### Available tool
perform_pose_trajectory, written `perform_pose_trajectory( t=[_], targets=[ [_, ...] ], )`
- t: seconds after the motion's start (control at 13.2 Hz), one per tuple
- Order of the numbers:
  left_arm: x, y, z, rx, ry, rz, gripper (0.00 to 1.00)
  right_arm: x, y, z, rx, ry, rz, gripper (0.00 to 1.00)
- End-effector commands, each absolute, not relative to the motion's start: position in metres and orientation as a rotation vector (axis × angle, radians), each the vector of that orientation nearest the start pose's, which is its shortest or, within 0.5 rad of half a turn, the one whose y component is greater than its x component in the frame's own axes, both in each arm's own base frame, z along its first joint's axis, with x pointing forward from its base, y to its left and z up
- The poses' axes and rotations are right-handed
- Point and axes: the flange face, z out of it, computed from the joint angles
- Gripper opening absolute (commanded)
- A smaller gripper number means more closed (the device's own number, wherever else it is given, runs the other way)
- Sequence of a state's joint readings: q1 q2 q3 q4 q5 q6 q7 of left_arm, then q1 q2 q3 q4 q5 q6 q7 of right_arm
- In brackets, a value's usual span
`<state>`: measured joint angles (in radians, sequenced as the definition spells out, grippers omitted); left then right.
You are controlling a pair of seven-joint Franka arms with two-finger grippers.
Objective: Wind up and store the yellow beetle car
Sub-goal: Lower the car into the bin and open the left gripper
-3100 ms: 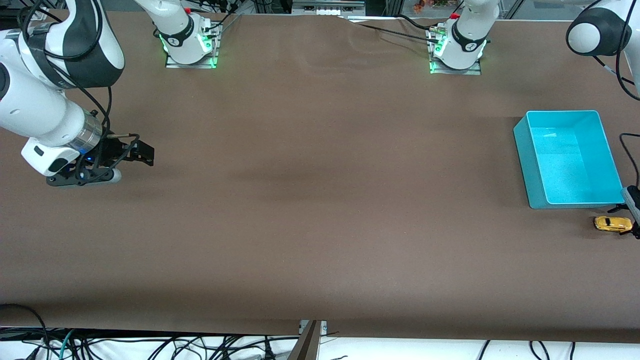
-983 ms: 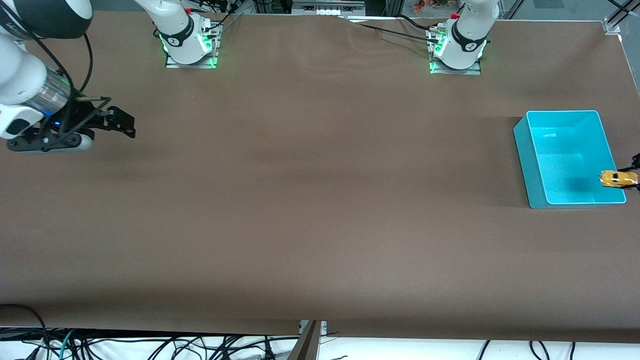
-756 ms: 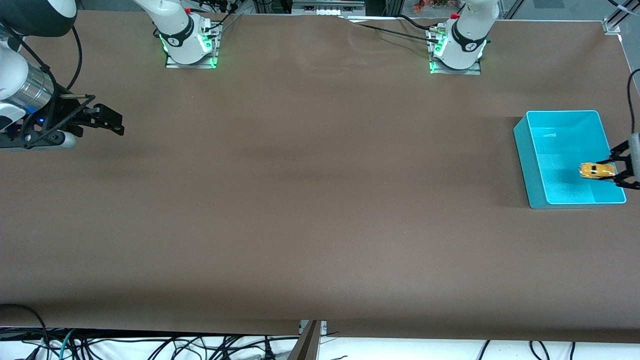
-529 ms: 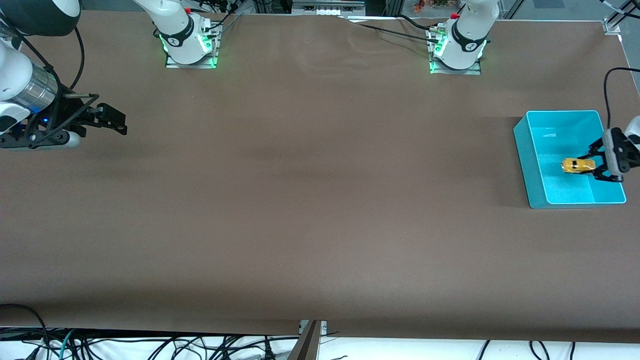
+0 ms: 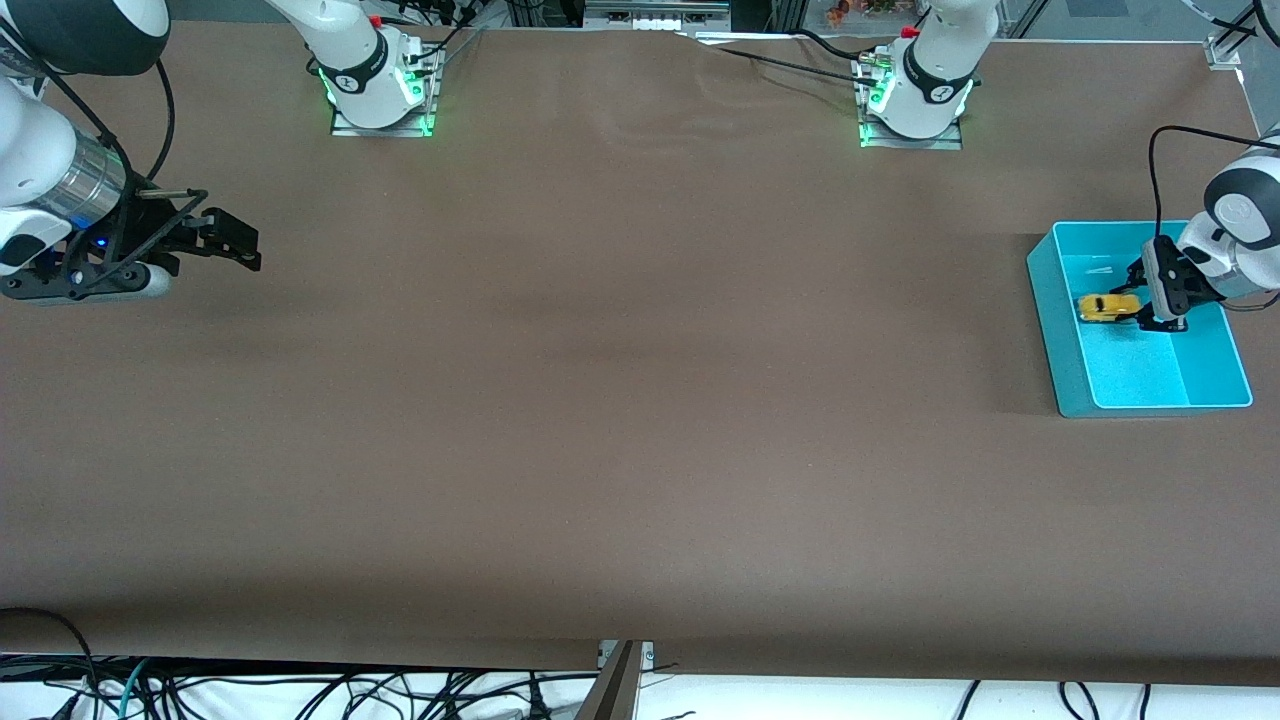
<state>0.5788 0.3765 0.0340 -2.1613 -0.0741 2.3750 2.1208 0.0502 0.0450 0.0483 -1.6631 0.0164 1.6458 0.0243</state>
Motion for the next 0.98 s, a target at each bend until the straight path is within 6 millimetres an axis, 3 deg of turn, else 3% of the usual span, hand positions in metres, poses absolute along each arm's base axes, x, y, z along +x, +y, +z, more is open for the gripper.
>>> perform_pose_trajectory(
  t=[0.0, 0.15, 0.38, 0.6, 0.68, 0.76, 0.91],
  targets=[
    [0.453, 0.315, 0.228, -2.411, 2.217, 0.007, 1.0, 0.567, 0.054, 0.564, -3.115, -0.111, 0.091, 0.99],
    [0.464, 0.321, 0.249, -2.434, 2.239, 0.011, 1.0, 0.566, 0.058, 0.566, -3.114, -0.108, 0.089, 0.99],
    [0.501, 0.329, 0.315, -2.448, 2.286, 0.019, 1.0, 0.565, 0.054, 0.565, -3.114, -0.108, 0.1, 0.99],
    [0.551, 0.297, 0.395, -2.465, 2.25, 0.173, 1.0, 0.565, 0.053, 0.57, -3.121, -0.117, 0.071, 0.99],
    [0.571, 0.273, 0.422, -2.449, 2.218, 0.255, 1.0, 0.568, 0.052, 0.571, -3.124, -0.119, 0.033, 0.99],
    [0.583, 0.255, 0.443, -2.463, 2.172, 0.289, 1.0, 0.569, 0.052, 0.572, -3.124, -0.139, 0.008, 0.99],
    [0.605, 0.207, 0.466, -2.513, 2.059, 0.305, 1.0, 0.564, 0.052, 0.581, -3.117, -0.173, -0.028, 0.99]
  ],
)
